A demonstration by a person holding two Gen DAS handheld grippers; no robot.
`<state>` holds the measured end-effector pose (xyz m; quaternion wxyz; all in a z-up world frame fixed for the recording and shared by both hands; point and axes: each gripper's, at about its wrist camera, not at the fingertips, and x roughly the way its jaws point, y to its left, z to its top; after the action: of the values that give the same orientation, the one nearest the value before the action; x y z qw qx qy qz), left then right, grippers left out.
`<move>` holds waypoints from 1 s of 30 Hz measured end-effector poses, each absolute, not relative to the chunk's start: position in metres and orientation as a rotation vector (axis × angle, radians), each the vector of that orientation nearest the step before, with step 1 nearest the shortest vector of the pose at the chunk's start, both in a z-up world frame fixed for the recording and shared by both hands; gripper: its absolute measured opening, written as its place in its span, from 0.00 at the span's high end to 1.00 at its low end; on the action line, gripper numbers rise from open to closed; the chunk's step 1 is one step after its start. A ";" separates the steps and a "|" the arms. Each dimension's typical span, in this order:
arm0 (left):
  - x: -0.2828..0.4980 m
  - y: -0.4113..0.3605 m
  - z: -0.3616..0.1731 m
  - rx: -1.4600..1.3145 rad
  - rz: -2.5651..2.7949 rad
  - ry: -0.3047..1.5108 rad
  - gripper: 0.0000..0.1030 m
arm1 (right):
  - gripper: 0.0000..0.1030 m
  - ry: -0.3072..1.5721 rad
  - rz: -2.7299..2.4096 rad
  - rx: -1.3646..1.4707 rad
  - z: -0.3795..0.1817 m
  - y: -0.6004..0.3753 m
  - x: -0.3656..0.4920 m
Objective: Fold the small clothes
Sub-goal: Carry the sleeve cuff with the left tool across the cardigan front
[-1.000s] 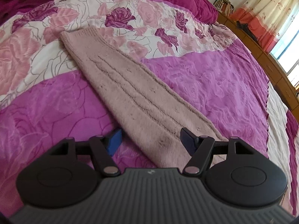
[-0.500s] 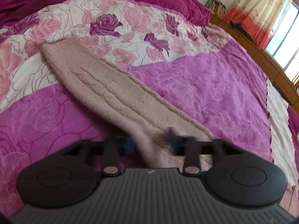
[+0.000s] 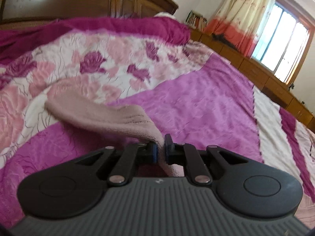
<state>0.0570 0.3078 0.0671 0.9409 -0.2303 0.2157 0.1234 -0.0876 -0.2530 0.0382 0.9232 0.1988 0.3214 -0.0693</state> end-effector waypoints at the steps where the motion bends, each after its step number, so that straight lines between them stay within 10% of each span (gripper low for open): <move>1: 0.054 0.304 0.072 -0.467 0.244 0.428 0.91 | 0.14 0.657 -0.143 0.413 0.039 -0.254 -0.089; 20: 0.045 0.257 0.098 -0.420 0.181 0.467 0.92 | 0.14 0.622 -0.126 0.464 0.044 -0.264 -0.102; 30: 0.026 0.273 0.063 -0.493 0.305 0.550 0.34 | 0.14 0.635 -0.110 0.481 0.038 -0.263 -0.102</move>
<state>0.0260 0.2727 0.0631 0.9213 -0.2398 0.2677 0.1483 -0.1019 -0.2627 0.0381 0.9203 0.2339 0.3091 -0.0537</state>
